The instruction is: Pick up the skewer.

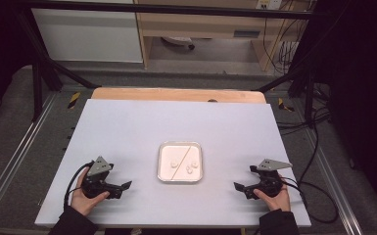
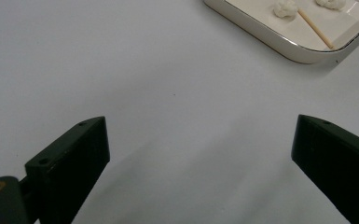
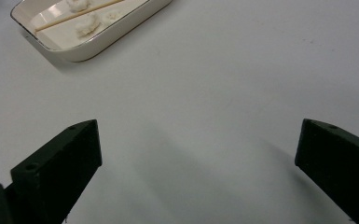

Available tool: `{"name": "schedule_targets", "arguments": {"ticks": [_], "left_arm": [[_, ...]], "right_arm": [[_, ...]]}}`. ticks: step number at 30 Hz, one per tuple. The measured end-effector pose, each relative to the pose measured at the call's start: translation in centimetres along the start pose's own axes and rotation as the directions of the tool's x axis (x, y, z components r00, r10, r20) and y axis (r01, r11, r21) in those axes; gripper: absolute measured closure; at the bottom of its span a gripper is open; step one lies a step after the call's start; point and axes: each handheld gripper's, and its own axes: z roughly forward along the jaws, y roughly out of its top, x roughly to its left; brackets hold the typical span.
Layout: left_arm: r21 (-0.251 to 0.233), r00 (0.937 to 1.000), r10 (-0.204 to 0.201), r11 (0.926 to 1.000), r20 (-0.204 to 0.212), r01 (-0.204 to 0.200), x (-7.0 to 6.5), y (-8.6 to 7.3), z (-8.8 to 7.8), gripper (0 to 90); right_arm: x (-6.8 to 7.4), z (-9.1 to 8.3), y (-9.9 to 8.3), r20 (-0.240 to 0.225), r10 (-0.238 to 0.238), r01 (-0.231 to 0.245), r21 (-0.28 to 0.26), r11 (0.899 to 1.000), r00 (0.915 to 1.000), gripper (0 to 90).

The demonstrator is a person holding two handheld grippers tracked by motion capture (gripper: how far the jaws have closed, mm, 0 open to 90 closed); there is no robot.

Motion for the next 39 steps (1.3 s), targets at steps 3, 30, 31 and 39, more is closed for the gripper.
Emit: {"name": "schedule_targets", "arguments": {"ticks": [3, 30, 31, 39], "left_arm": [[0.000, 1.0000, 0.001, 1.0000, 0.000, -0.001, -0.1, 0.0, 0.0, 4.2], [0.037, 0.9975, 0.032, 0.9987, 0.063, -0.034, -2.3, 1.8, 1.2, 2.3], [0.038, 0.9973, 0.038, 0.9985, 0.063, -0.040, -2.4, 1.9, 1.3, 2.2], [0.053, 0.9957, 0.053, 0.9970, 0.077, -0.057, -3.6, 3.2, 1.8, 2.5]], "right_arm": [[0.0, 0.0, 0.0, 0.000, -0.001, 0.001, 0.000, 1.000, 1.0000, 0.9], [0.1, 0.1, 0.0, 0.000, -0.001, 0.001, -0.001, 1.000, 1.0000, 0.9], [0.1, 0.1, 0.1, -0.001, -0.001, 0.001, -0.001, 1.000, 1.0000, 0.9], [0.1, 0.1, 0.0, 0.003, -0.004, 0.004, 0.004, 1.000, 1.0000, 0.9]]}}
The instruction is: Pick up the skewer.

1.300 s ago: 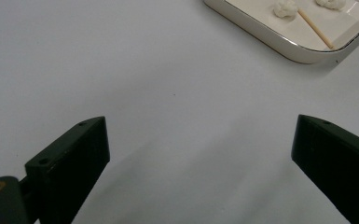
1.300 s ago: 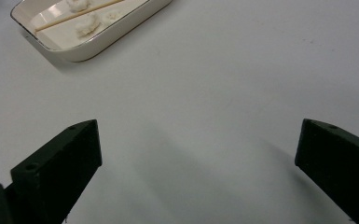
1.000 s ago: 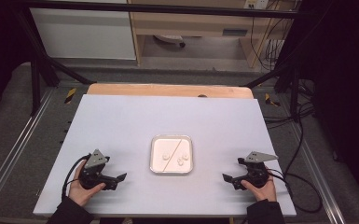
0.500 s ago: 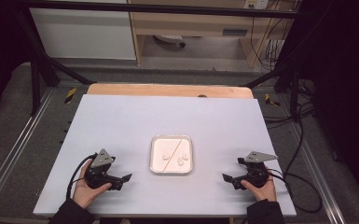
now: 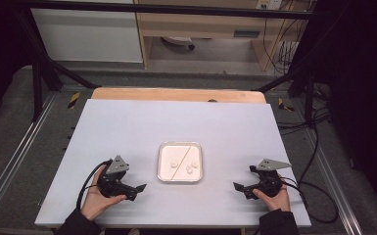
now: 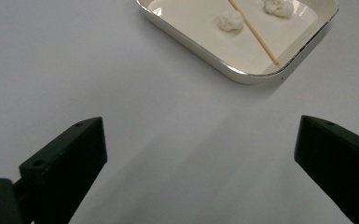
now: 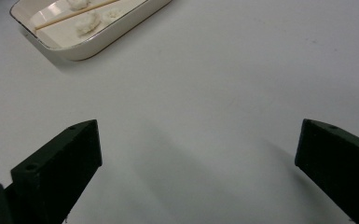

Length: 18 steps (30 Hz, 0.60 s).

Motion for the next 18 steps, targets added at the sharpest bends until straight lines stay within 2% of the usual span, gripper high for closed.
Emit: {"name": "schedule_targets", "arguments": {"ticks": [8, 16, 17, 18], "left_arm": [[-0.005, 0.9999, 0.015, 0.9999, -0.007, -0.015, -1.0, 1.5, 0.3, 8.3], [-0.035, 0.9998, 0.017, 0.9992, 0.010, -0.017, -2.2, 3.4, 1.1, 29.1], [-0.040, 0.9998, 0.015, 0.9991, 0.012, -0.015, -2.3, 3.6, 1.2, 29.1], [-0.042, 0.9998, 0.014, 0.9990, 0.010, -0.014, -2.4, 3.8, 1.3, 35.2]], "right_arm": [[0.0, 0.0, 0.0, 0.000, -0.001, 0.001, 0.004, 1.000, 1.0000, 1.0], [0.1, 0.0, 0.0, -0.001, -0.001, 0.001, 0.005, 1.000, 1.0000, 1.0], [0.1, 0.0, 0.0, -0.001, -0.001, 0.001, 0.005, 1.000, 1.0000, 1.0], [0.1, 0.0, 0.0, -0.001, -0.001, 0.001, 0.005, 1.000, 1.0000, 1.0]]}}
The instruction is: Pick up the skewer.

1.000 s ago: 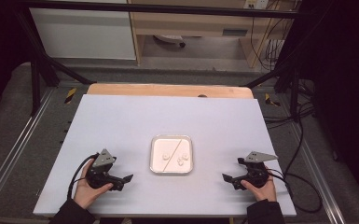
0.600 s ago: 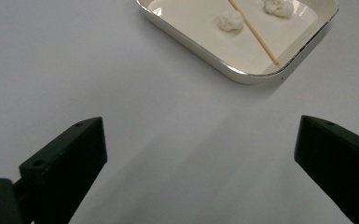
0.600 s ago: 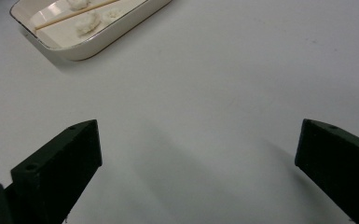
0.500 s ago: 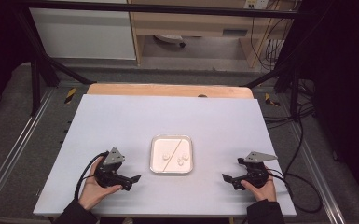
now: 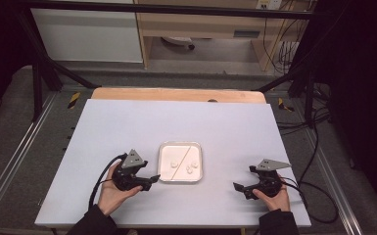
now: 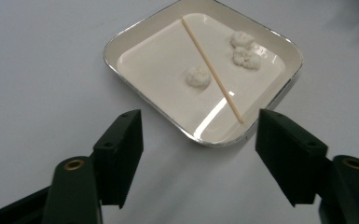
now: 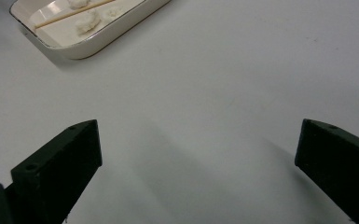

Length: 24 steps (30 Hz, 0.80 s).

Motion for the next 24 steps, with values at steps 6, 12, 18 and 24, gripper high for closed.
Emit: {"name": "schedule_targets", "arguments": {"ticks": [6, 12, 18, 24], "left_arm": [[0.008, 1.0000, -0.004, 1.0000, -0.006, 0.004, -0.4, 0.8, 0.8, 52.8], [0.030, 0.9999, -0.012, 0.9995, 0.012, 0.012, -0.9, 1.5, 2.0, 70.3], [0.051, 0.9996, -0.013, 0.9986, 0.025, 0.011, -1.6, 2.1, 3.2, 86.9], [0.080, 0.9989, -0.011, 0.9968, 0.046, 0.007, -2.3, 2.5, 5.0, 90.0]], "right_arm": [[0.0, 0.0, 0.0, 0.000, 0.000, 0.000, 0.001, 1.000, 1.0000, 1.0], [0.0, 0.0, 0.0, -0.003, 0.001, -0.001, 0.004, 1.000, 1.0000, 1.0], [0.0, 0.0, 0.0, -0.003, 0.000, 0.000, 0.004, 1.000, 1.0000, 1.0], [0.0, 0.1, 0.0, -0.004, -0.001, 0.001, 0.004, 1.000, 1.0000, 1.0]]}}
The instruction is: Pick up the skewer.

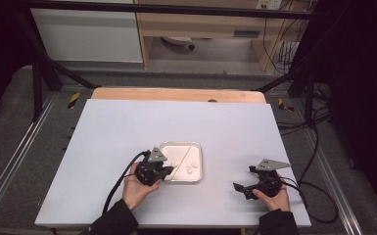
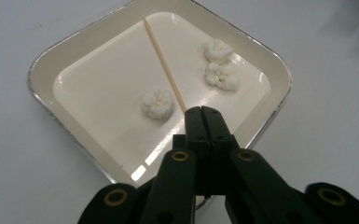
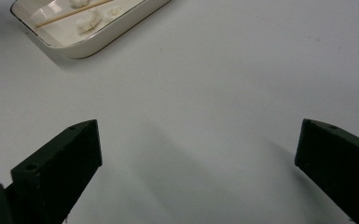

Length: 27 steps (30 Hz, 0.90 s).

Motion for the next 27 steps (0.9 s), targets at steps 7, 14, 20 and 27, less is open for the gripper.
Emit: {"name": "schedule_targets", "arguments": {"ticks": [7, 14, 20, 27], "left_arm": [[0.068, 0.9996, 0.027, 0.9973, 0.011, -0.027, -0.7, 0.2, 2.2, 90.0], [0.092, 0.9995, 0.031, 0.9953, -0.001, -0.031, -0.6, 0.1, 2.6, 90.0], [0.084, 0.9988, 0.037, 0.9959, -0.033, -0.034, -0.6, 0.1, 2.2, 89.1], [0.065, 0.9926, 0.014, 0.9979, -0.121, -0.006, -0.7, 0.4, 2.3, 71.8]], "right_arm": [[0.0, 0.0, 0.0, -0.001, 0.000, 0.000, 0.002, 1.000, 1.0000, 1.0], [0.0, 0.0, 0.0, -0.002, 0.000, 0.000, 0.003, 1.000, 1.0000, 1.0], [0.0, 0.0, 0.0, -0.003, 0.002, -0.002, 0.002, 1.000, 1.0000, 1.0], [0.0, 0.0, 0.0, -0.004, 0.000, 0.000, 0.004, 1.000, 1.0000, 1.0]]}}
